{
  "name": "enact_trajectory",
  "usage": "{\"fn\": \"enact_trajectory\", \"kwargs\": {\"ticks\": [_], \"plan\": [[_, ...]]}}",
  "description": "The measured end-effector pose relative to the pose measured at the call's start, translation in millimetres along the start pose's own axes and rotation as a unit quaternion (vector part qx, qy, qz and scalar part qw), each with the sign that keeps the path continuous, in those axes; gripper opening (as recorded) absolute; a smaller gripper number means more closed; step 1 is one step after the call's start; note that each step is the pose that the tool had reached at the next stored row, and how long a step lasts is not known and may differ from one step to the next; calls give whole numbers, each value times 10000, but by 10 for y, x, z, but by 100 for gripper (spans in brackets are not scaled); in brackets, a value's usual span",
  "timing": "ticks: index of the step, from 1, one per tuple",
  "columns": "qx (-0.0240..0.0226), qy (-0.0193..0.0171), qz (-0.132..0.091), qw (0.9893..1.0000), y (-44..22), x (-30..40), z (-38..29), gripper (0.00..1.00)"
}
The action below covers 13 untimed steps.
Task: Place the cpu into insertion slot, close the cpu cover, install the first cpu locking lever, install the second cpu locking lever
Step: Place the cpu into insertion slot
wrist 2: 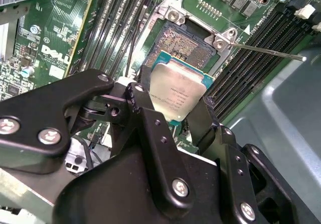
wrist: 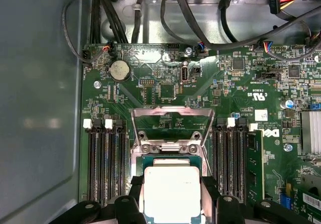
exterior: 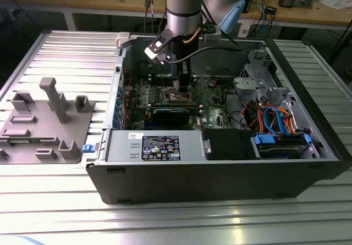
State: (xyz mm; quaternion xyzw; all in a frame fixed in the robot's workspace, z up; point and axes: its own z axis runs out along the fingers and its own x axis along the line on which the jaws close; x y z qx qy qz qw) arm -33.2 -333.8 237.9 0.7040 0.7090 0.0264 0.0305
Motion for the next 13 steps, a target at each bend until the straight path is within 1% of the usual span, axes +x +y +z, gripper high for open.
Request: {"fn": "enact_trajectory", "kwargs": {"ticks": [3, 7, 8, 9, 10, 11, 12, 13], "plan": [[-3, 3, 1, 10000, -11, 1, 11, 54], [-5, 0, -1, 10000, -37, 1, 70, 54], [-4, 0, 2, 10000, -54, 1, 162, 54], [-4, -1, 16, 10000, -61, 2, 193, 54], [-5, -1, 21, 10000, -71, 2, 263, 54], [-4, -2, 22, 10000, -98, 2, 315, 54], [-4, -1, 23, 10000, -103, 3, 344, 54], [-4, -2, 23, 10000, -105, 3, 353, 54]]}}
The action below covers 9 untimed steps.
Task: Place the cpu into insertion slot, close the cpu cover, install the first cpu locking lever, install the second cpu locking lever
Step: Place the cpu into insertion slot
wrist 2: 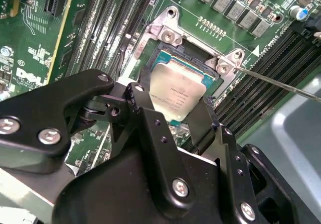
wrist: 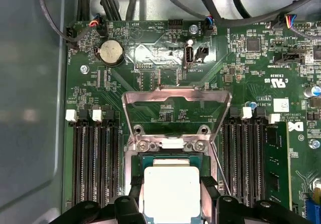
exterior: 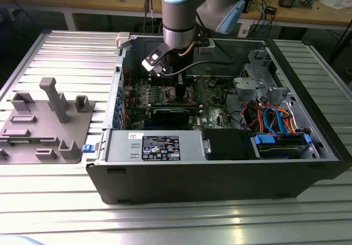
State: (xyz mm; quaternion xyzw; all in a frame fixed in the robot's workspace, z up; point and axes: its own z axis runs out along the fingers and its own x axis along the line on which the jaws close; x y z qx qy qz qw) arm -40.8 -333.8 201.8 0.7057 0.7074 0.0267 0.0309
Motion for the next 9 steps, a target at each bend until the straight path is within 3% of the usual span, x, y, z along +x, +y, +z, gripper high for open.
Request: {"fn": "enact_trajectory", "kwargs": {"ticks": [9], "plan": [[0, 0, 0, 10000, -3, 0, 26, 54]]}}
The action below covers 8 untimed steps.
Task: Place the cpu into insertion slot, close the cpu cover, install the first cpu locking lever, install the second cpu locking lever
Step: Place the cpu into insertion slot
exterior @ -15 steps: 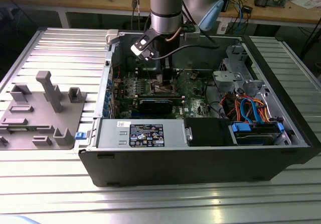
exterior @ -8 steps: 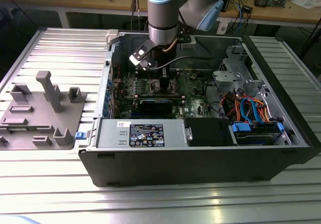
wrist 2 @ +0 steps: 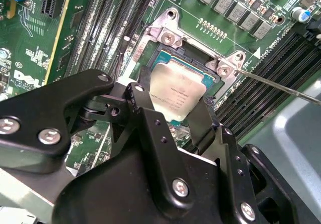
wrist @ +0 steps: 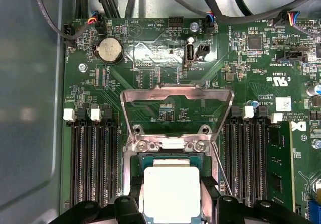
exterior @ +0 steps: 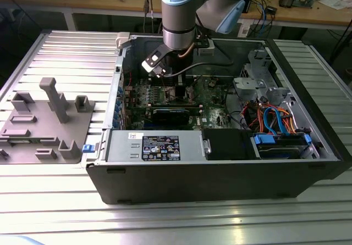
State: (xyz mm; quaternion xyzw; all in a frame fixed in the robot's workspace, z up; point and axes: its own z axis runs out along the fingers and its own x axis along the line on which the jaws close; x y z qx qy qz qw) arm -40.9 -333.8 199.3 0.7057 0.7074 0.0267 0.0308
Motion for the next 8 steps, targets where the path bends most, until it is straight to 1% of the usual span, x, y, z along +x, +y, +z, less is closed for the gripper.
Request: {"fn": "enact_trajectory", "kwargs": {"ticks": [6, 8], "plan": [[0, -1, 10, 10000, 0, 0, -5, 54], [2, 15, 12, 10000, 0, -1, 1, 54]]}}
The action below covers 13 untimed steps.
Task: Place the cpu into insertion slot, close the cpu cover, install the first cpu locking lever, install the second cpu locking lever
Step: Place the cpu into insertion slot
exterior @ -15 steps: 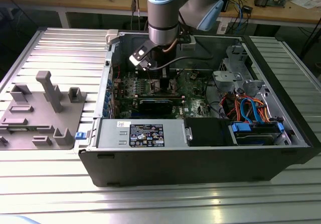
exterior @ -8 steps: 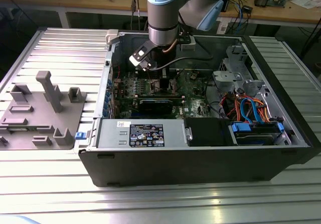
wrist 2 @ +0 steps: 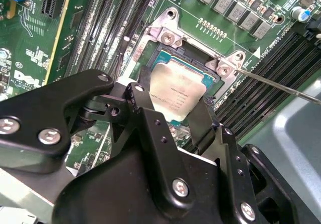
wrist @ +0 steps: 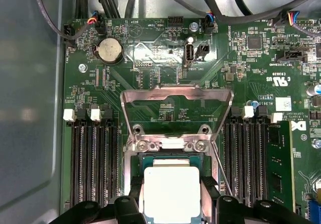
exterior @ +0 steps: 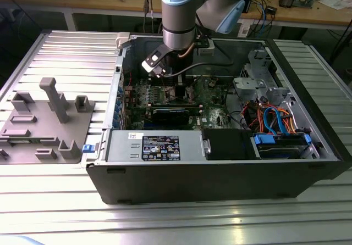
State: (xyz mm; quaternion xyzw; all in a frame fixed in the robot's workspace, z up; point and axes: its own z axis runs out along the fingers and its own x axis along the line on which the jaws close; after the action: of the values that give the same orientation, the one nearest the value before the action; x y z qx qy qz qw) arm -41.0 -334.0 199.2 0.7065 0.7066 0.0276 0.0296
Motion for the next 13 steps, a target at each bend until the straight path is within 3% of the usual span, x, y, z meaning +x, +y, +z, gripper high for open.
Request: {"fn": "enact_trajectory", "kwargs": {"ticks": [2, 13], "plan": [[0, 20, 2, 10000, -1, 0, 7, 54], [-2, 24, 2, 10000, -1, 1, 12, 54]]}}
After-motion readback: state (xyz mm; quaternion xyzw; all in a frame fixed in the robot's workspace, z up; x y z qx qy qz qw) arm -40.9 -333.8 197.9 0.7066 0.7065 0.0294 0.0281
